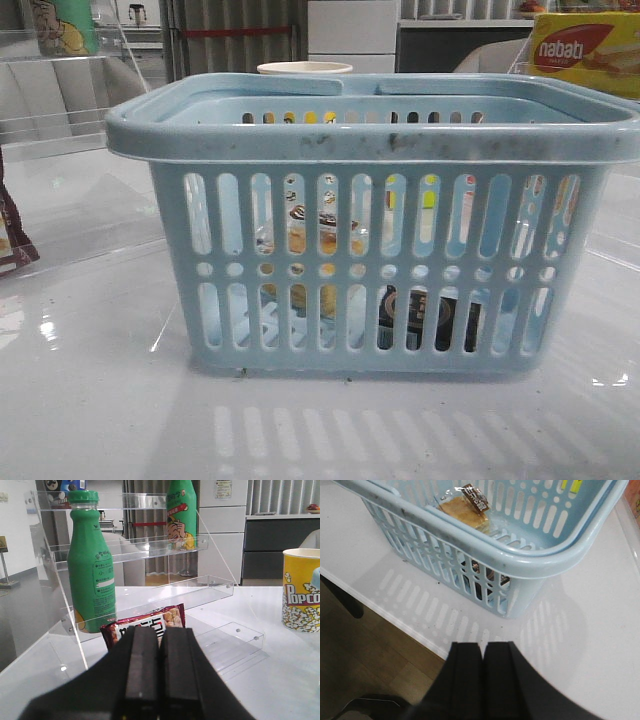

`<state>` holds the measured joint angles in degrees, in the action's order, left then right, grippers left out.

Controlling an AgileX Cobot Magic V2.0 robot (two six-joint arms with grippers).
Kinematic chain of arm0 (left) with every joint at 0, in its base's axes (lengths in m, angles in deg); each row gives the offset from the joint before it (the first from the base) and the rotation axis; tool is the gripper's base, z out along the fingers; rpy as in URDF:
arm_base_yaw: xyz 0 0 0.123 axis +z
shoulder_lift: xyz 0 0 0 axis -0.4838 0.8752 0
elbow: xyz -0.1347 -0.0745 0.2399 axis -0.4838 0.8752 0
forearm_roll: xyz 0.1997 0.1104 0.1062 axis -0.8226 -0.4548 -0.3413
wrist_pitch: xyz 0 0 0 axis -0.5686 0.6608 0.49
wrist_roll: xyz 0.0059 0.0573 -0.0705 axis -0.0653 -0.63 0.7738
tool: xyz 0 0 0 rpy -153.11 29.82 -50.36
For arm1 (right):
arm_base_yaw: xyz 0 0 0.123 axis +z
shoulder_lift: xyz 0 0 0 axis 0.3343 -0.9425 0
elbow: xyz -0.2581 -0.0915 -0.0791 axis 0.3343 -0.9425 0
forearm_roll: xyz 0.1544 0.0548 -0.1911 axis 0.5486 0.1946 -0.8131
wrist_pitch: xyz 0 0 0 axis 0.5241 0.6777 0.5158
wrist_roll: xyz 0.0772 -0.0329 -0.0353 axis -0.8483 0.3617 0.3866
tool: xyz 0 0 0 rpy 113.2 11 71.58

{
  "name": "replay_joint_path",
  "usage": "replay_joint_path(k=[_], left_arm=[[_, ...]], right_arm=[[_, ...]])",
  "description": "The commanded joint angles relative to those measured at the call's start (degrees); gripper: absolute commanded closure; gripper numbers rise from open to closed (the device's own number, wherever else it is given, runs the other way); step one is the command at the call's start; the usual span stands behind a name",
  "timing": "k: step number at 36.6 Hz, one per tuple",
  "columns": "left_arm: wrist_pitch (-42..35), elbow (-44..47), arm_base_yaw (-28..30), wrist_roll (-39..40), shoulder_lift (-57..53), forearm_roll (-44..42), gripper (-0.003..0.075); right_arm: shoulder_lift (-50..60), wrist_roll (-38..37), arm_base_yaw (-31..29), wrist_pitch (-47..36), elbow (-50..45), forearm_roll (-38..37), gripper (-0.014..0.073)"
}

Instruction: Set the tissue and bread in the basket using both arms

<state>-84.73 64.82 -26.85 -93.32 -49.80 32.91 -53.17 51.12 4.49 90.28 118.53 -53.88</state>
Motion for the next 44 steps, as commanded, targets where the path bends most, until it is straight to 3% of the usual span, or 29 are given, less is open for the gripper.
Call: replay_joint_path(k=[1, 31, 36, 44], left_arm=[[-5.0, 0.44, 0.09, 0.16, -1.01, 0.57, 0.0628], [-5.0, 0.44, 0.09, 0.16, -1.01, 0.57, 0.0628], [-4.9, 0.44, 0.09, 0.16, -1.01, 0.57, 0.0628], [-4.9, 0.44, 0.09, 0.16, -1.01, 0.57, 0.0628]], right_arm=[[-0.04, 0.73, 0.06, -3.84, 1.46, 0.19, 0.054], [0.65, 0.73, -0.11, -3.83, 1.33, 0.19, 0.054], [3.81, 0.73, -3.7, -5.89, -1.0, 0.43, 0.054], [13.97, 0.73, -15.03, -20.58, -11.16, 0.38, 0.054]])
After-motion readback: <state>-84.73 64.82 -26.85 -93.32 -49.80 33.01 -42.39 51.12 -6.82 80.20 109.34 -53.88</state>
